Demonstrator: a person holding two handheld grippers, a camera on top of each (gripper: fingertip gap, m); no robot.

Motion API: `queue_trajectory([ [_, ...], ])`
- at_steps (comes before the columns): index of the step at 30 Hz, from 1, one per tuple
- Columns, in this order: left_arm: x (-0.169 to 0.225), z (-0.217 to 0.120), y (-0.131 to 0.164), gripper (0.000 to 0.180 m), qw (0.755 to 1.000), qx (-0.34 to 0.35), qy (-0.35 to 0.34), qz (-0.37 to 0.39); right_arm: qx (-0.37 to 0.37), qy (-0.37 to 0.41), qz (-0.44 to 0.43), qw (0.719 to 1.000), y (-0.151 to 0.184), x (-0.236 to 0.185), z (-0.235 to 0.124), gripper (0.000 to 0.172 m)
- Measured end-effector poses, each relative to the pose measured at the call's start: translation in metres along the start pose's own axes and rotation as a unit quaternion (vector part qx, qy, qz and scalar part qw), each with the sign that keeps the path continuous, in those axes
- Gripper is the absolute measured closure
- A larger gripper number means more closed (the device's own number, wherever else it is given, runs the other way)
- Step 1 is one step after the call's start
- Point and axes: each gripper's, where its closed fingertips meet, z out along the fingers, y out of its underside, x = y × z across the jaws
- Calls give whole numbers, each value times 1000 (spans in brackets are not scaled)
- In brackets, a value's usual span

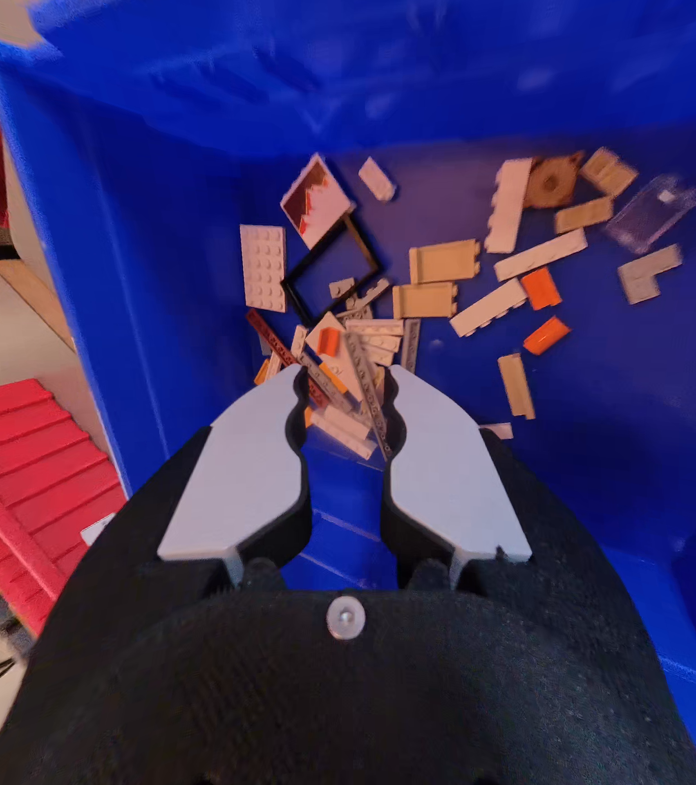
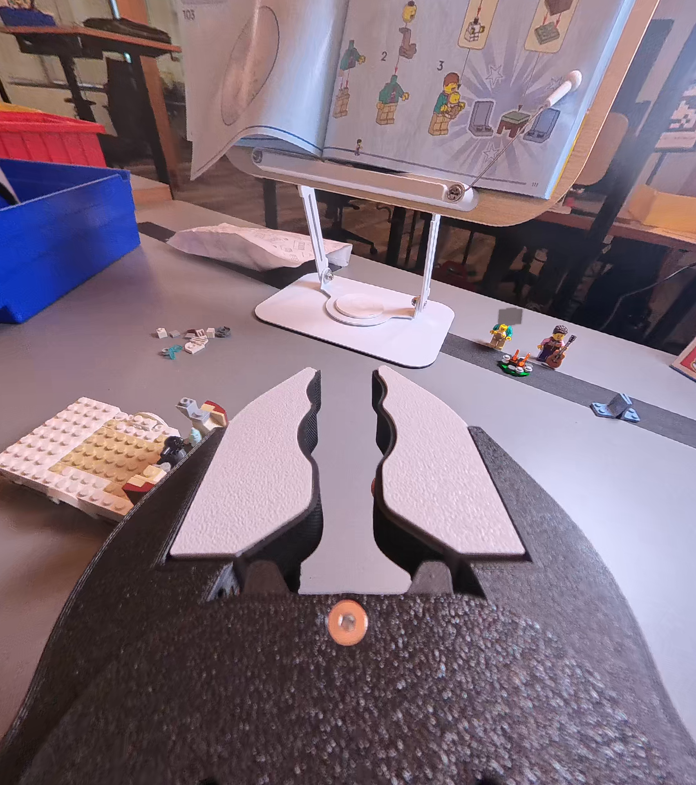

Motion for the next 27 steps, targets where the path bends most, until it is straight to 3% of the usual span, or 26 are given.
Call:
queue_trajectory([
  [1,4,-6,-6,143,1000,18,7,-6,-1,1,2,1000,0,1,0,149],
  [7,74,-46,-45,139,981,130,144,-3,3,3,5,1000,0,4,-1,149],
  [11,132,-65,-51,130,962,137,234,36,17,18,1,1000,-7,12,-5,149],
  [14,157,-52,-38,133,968,77,224,83,43,62,7,997,-23,36,-15,149],
  [16,167,-42,-34,151,970,55,214,102,43,82,19,996,-25,54,-19,149],
  [22,168,-37,-56,153,981,81,168,50,17,128,27,991,-14,94,-24,149],
  [25,164,-45,-62,140,986,99,127,42,-57,130,5,990,6,115,-5,146],
  [27,158,-63,-79,137,984,152,91,11,-99,129,3,987,17,137,15,146],
])
